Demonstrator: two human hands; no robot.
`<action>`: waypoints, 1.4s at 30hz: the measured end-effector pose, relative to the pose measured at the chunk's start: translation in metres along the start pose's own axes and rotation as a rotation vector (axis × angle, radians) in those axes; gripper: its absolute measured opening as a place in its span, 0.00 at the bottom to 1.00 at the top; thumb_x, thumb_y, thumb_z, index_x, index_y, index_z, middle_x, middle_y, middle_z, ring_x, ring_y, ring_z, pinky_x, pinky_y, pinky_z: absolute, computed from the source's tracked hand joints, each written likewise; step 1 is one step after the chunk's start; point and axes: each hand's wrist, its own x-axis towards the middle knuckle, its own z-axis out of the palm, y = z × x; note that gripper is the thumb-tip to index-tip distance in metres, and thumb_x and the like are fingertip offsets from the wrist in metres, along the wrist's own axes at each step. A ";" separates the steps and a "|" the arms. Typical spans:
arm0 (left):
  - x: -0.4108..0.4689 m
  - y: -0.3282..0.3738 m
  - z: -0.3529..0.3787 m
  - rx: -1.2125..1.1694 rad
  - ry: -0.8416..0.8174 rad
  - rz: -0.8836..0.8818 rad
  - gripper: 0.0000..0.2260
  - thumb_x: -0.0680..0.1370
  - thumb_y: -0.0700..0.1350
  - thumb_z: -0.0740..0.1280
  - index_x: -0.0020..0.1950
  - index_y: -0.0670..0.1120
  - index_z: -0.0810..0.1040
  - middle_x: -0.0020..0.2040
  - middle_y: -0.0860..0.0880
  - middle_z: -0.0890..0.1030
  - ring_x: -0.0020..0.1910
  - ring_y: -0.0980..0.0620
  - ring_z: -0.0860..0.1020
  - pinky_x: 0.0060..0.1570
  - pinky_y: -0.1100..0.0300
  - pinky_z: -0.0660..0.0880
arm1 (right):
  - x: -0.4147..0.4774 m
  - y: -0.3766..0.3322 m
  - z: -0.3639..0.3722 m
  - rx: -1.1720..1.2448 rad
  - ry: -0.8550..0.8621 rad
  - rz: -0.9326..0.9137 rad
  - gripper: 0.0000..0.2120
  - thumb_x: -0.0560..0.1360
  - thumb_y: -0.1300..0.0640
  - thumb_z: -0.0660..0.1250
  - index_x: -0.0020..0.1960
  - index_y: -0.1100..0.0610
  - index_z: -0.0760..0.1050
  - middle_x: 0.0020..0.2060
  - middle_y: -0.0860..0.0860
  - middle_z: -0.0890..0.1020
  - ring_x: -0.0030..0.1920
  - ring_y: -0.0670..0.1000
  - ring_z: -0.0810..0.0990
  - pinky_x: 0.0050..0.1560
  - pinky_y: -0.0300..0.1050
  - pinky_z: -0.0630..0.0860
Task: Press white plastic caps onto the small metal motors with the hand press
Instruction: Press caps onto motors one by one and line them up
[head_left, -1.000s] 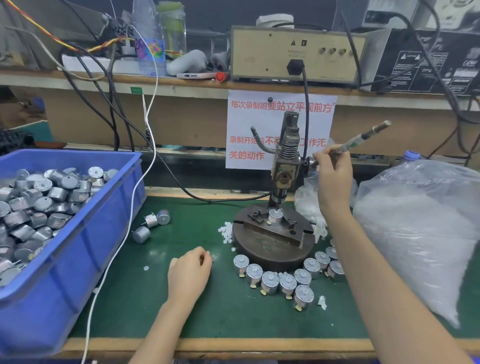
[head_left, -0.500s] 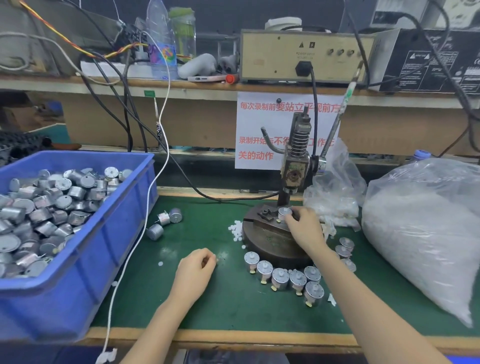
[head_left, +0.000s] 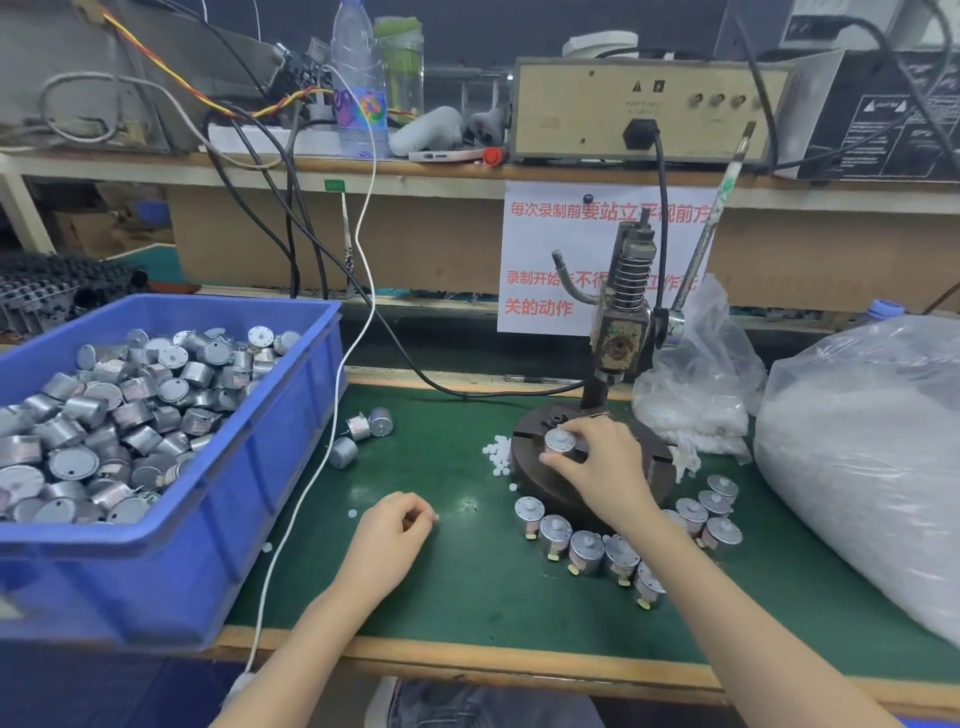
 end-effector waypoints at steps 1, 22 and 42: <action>0.000 -0.002 -0.002 0.041 0.022 0.009 0.11 0.76 0.39 0.64 0.36 0.51 0.75 0.40 0.52 0.76 0.39 0.57 0.74 0.39 0.73 0.66 | -0.003 -0.008 0.003 0.028 -0.022 -0.028 0.18 0.70 0.45 0.71 0.56 0.52 0.78 0.50 0.48 0.79 0.55 0.53 0.73 0.58 0.49 0.66; 0.006 -0.016 -0.006 0.287 0.182 0.124 0.07 0.77 0.41 0.61 0.42 0.40 0.76 0.40 0.49 0.72 0.45 0.49 0.70 0.43 0.61 0.65 | 0.008 -0.045 0.044 -0.303 -0.282 -0.217 0.15 0.79 0.50 0.57 0.63 0.48 0.75 0.59 0.48 0.75 0.64 0.51 0.68 0.71 0.52 0.50; 0.051 -0.039 -0.038 0.355 0.270 -0.168 0.27 0.78 0.45 0.63 0.74 0.41 0.57 0.73 0.44 0.62 0.71 0.44 0.60 0.70 0.54 0.58 | 0.036 -0.040 0.059 -0.513 -0.434 -0.489 0.11 0.77 0.60 0.62 0.57 0.52 0.77 0.55 0.51 0.77 0.59 0.54 0.71 0.56 0.46 0.62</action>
